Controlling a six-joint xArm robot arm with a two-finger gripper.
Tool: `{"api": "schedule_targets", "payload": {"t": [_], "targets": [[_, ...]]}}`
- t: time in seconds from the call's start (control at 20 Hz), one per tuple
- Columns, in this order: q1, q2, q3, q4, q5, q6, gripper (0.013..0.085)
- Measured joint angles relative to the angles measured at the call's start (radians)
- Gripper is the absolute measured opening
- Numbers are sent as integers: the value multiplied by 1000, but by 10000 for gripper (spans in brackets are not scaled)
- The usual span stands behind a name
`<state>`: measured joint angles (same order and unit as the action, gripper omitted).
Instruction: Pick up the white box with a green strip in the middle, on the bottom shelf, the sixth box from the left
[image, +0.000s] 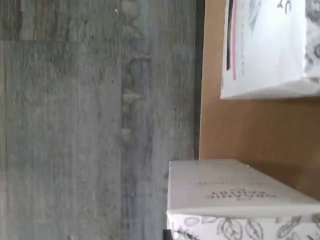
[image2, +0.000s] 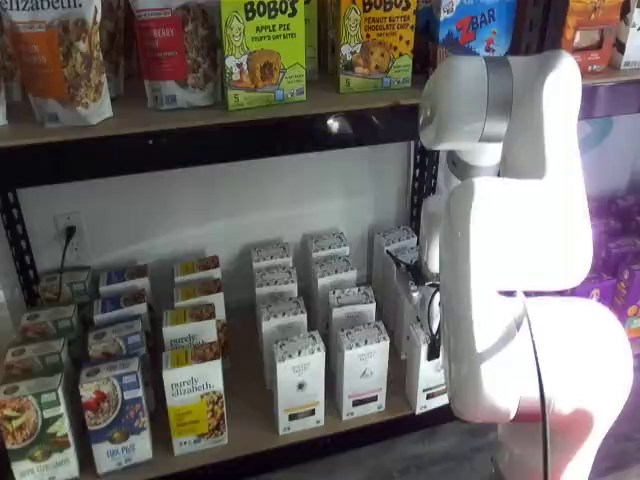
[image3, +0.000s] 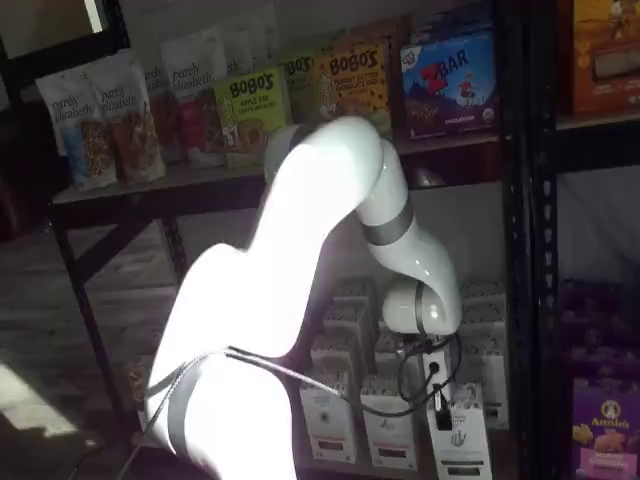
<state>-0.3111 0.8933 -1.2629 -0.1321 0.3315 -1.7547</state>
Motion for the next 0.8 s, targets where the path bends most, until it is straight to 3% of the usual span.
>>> {"api": "schedule_targets", "payload": {"t": [0.45, 0.8], "targets": [[10, -227, 280, -6, -37, 19, 490], [30, -504, 541, -74, -13, 102, 490]]}}
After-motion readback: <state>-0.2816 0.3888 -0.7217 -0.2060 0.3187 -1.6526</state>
